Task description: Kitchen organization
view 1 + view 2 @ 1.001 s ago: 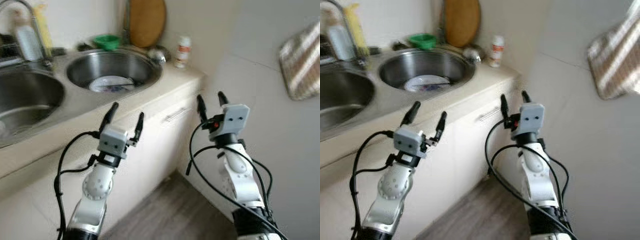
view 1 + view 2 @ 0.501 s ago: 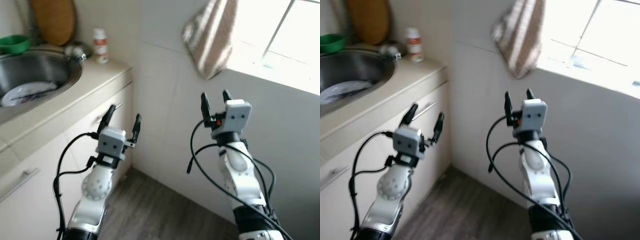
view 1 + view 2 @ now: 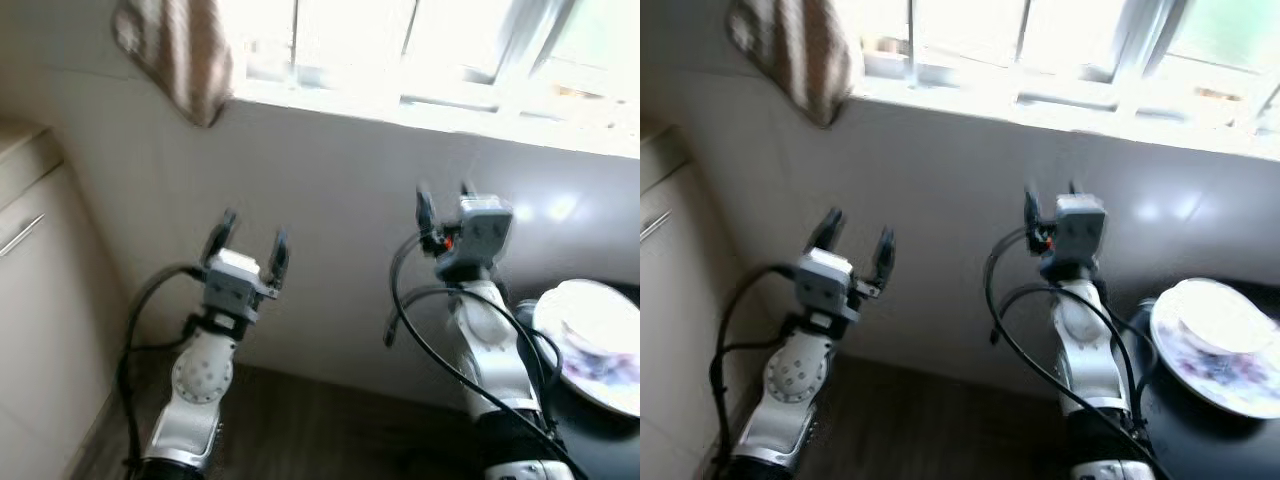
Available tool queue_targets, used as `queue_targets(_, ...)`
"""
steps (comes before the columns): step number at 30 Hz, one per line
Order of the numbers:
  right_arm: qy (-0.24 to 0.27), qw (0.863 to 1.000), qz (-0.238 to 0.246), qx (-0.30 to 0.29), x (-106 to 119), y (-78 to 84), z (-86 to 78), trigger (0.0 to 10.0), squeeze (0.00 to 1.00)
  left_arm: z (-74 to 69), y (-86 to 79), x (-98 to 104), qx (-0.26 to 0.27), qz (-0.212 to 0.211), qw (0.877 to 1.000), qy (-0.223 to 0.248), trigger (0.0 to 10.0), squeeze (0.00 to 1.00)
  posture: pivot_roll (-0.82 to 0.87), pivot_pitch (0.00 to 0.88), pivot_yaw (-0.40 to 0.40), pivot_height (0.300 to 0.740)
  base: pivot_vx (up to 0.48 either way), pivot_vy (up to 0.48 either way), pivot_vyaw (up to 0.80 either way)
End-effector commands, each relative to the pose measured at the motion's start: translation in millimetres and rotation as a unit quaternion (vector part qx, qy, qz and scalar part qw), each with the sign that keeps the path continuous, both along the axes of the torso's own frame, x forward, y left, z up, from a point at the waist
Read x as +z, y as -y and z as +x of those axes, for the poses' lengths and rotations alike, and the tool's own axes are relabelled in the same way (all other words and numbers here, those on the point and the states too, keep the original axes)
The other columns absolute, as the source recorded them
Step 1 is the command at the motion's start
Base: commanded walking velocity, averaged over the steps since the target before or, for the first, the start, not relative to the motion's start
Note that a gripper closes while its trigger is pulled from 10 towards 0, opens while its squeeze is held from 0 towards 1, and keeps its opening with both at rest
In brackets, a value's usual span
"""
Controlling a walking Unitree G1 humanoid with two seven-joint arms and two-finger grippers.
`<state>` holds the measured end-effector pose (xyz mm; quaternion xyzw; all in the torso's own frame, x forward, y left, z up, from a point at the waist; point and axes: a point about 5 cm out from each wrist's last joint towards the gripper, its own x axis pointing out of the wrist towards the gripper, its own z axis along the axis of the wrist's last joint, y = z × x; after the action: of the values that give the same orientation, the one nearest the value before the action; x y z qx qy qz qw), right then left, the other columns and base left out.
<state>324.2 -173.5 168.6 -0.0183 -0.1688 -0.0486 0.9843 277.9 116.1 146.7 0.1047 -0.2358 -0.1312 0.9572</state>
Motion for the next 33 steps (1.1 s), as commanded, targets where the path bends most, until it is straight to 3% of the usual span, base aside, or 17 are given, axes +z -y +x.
queue_targets(1, -0.01, 1.0, 0.002, 0.001, -1.0, -4.9, 2.1, 10.0, 0.0, 1.1, -10.4, 2.0, 0.014, 0.009, 1.0, 0.003, 10.0, 0.0, 0.02, 0.0, -0.057, 0.74, 0.0, 0.0, -0.8)
queue_targets(9, -0.064, 0.998, -0.019, 0.009, -12.2, 0.9, 9.3, 10.0, 0.0, 2.2, -11.3, -0.1, 0.015, 0.009, 1.0, -0.005, 10.0, 0.0, 0.02, 0.0, -0.052, 0.74, 0.0, 0.0, -0.8)
queue_targets(14, -0.095, 0.995, -0.027, 0.017, -16.4, 5.9, 14.3, 10.0, 0.0, 2.8, -11.1, -1.3, 0.015, 0.009, 1.0, -0.01, 10.0, 0.0, 0.01, 0.0, -0.051, 0.74, 0.0, 0.0, 0.0)
queue_targets(18, -0.14, 0.986, -0.058, 0.067, -19.2, 12.9, 25.3, 10.0, 0.0, 4.0, -10.7, -2.9, 0.015, 0.011, 1.0, -0.016, 10.0, 0.0, 0.01, 0.0, -0.049, 0.74, 0.0, 0.0, 0.0)
queue_targets(21, -0.18, 0.969, -0.12, 0.121, -21.8, 18.2, 32.3, 10.0, 0.0, 4.7, -11.0, -4.0, 0.016, 0.012, 1.0, -0.02, 10.0, 0.0, 0.01, 0.0, -0.048, 0.74, 0.0, 0.0, 0.0)
queue_targets(25, -0.235, 0.945, -0.185, 0.136, -27.9, 34.7, 38.6, 10.0, 0.0, 5.4, -11.2, -4.6, 0.016, 0.012, 1.0, -0.023, 10.0, 0.0, 0.01, 0.0, -0.051, 0.74, 0.0, 0.0, 0.0)
queue_targets(28, -0.295, 0.924, -0.203, 0.132, -35.4, 54.4, 41.3, 10.0, 0.0, 5.9, -11.8, -5.3, 0.017, 0.013, 0.999, -0.026, 10.0, 0.0, 0.02, 0.0, -0.054, 0.74, 0.0, 0.0, 0.0)
queue_targets(33, -0.336, 0.912, -0.203, 0.115, -37.5, 70.5, 43.0, 10.0, 0.0, 6.0, -13.3, -5.6, 0.021, 0.014, 0.999, -0.028, 10.0, 0.0, 0.02, 0.0, -0.058, 0.74, 0.0, 0.0, 0.0)
